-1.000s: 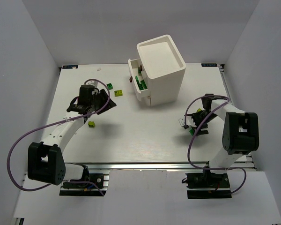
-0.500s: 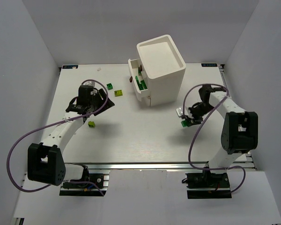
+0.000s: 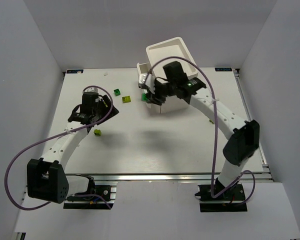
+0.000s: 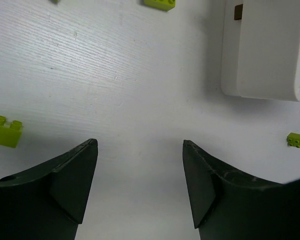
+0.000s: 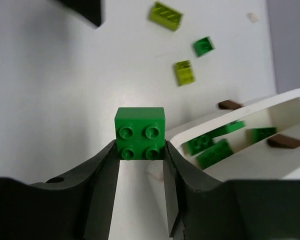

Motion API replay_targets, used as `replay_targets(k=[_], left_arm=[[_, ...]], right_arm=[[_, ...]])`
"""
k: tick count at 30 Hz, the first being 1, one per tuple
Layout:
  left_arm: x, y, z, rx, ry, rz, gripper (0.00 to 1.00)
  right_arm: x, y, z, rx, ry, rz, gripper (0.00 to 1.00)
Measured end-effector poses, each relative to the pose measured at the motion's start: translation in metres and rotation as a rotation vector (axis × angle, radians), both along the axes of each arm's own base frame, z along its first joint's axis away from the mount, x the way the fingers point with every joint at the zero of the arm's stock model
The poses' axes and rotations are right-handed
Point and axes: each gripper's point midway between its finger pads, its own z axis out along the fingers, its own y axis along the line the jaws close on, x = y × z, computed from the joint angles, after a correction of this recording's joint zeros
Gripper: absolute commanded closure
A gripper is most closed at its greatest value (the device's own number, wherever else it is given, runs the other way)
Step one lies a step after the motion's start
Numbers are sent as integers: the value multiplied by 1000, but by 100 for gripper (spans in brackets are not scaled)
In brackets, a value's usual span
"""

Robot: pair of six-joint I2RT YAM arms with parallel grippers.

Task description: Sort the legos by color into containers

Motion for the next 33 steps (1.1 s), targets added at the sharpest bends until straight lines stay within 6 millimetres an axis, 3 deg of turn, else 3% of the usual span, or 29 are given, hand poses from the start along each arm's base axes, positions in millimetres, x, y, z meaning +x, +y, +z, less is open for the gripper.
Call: replay_targets(k=[3,5,12,22,28,33], left_arm=[[-1,5,10,-1,-35,25,21],[-4,8,12,-2,-47,41,20],[-11,12,2,6,-25,61,19],[-13,13,-4,6,-20,61,19],[-22,14,-10,2,-19,64,19],[-26,15,-10,0,-30,64,18]], right_arm=[[32,36,22,41,-48,-128,100],[44,43,21,38,-77,-200,100],[67,36,12,-69,-245,-273,100],[103,40,-20,-300,-456,-86,100],[107,30,-44,-432,-483,5,100],[110,19,-46,-512,-499,10,100]])
